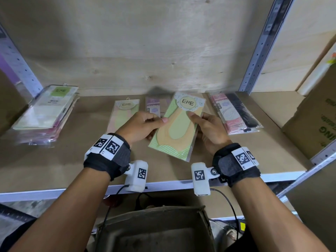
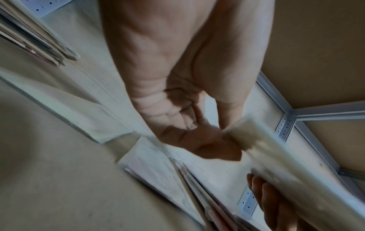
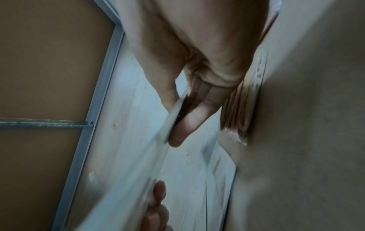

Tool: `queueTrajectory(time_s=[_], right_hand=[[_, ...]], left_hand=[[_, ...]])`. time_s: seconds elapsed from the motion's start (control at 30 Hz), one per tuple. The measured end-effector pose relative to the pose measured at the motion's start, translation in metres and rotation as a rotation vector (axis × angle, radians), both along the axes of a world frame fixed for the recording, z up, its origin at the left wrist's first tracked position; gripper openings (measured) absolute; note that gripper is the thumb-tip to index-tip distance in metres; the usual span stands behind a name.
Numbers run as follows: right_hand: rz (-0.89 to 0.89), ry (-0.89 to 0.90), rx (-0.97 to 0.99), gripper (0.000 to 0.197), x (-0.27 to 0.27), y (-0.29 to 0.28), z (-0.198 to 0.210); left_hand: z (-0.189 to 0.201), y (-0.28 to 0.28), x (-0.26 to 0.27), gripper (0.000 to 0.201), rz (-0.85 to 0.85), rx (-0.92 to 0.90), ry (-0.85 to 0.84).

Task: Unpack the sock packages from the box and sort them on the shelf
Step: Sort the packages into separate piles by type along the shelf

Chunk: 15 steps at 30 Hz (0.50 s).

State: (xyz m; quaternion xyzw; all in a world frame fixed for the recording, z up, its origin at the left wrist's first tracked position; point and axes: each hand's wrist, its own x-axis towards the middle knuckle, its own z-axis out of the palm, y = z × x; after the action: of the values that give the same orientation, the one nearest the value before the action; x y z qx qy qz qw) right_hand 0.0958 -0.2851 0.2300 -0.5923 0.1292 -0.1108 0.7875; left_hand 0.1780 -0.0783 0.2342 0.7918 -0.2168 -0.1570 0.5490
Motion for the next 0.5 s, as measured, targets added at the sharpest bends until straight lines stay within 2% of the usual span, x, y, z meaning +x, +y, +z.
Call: queueTrajectory(time_s=[0.1,0.17,0.37,0.43,0.5], right_hand=[[-0.07,0.013,0.03,0.014,0.0,-0.009,0.001],[-0.086,0.01,0.028,0.014,0.0,-0.014,0.001],[-0.085,-0.006,0.024,0.021,-0.001,-0.014,0.001],[-0.047,-0.016,0.047,0.023,-0.002,-0.012,0.002],[0.066,-0.007,0.065,0.02,-0.003,-0.009,0.003]], left_hand=[[0.005,0.001,-0.006,0.016,-0.079,0.004,0.028],[0.007,0.001,-0.009,0.011,-0.101,-0.022,0.065],[0.01,0.006,-0.009,0.023,-0.088,-0.111,0.196],[0.011,0.007,-0.009,0.021,-0.067,-0.112,0.172],[0.011,0.008,-0.006,0.018,-0.019,-0.107,0.12]])
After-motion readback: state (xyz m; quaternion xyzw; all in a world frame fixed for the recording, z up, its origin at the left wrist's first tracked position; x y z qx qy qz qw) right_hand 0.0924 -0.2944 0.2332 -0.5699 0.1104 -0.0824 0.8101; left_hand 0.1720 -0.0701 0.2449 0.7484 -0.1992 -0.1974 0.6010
